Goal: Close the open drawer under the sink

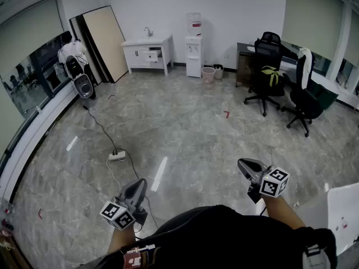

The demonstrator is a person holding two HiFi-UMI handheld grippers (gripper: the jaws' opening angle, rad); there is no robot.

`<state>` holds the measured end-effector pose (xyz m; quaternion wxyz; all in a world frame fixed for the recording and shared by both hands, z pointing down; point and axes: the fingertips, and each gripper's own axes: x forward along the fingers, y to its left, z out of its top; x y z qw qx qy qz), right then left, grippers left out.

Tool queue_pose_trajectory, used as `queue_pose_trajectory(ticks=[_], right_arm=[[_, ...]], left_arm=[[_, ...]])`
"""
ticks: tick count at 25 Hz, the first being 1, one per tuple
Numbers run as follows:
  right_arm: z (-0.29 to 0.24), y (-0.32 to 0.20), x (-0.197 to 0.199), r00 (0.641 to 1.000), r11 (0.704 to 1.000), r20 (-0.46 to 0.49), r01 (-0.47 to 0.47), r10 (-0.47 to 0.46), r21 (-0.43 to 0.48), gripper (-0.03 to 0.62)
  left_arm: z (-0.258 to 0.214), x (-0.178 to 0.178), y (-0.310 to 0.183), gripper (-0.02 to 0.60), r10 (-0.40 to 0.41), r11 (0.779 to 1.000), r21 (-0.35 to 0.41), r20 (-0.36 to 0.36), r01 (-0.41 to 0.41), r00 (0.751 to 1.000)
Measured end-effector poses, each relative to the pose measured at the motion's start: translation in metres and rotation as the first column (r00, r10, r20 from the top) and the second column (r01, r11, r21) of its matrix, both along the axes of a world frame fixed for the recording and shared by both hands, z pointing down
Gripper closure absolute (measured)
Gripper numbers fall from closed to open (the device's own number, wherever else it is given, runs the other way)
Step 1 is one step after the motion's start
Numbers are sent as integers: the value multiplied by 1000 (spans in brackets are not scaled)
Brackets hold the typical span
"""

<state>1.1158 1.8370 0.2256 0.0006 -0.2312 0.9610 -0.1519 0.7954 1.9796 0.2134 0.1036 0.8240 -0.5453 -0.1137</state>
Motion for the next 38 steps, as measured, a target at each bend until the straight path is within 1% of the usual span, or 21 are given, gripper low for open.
queue_pose_trajectory(ticks=[10, 16, 27, 30, 33, 38], right_arm=[[-3, -6, 5, 1000, 1000, 2, -10, 10, 13, 594], [-2, -15, 12, 997, 998, 54, -54, 55, -25, 594], [1, -27, 25, 995, 996, 69, -71, 74, -52, 592], [3, -28, 35, 995, 996, 69, -74, 77, -51, 592], [2, -30, 53, 994, 995, 69, -85, 88, -51, 592], [4, -32, 99, 990, 992, 69, -117, 121, -54, 592]], left_arm=[[-2, 4, -10, 580, 14, 1000, 7, 1, -14, 1000], [5, 3, -14, 580, 16, 1000, -1, -5, -16, 1000], [6, 16, -35, 580, 51, 999, -12, -19, -51, 999], [4, 27, -43, 580, 58, 998, -20, -5, -58, 998], [2, 45, -54, 581, 79, 997, -16, -4, -79, 997], [-1, 89, -68, 580, 113, 994, -16, 8, -112, 994]])
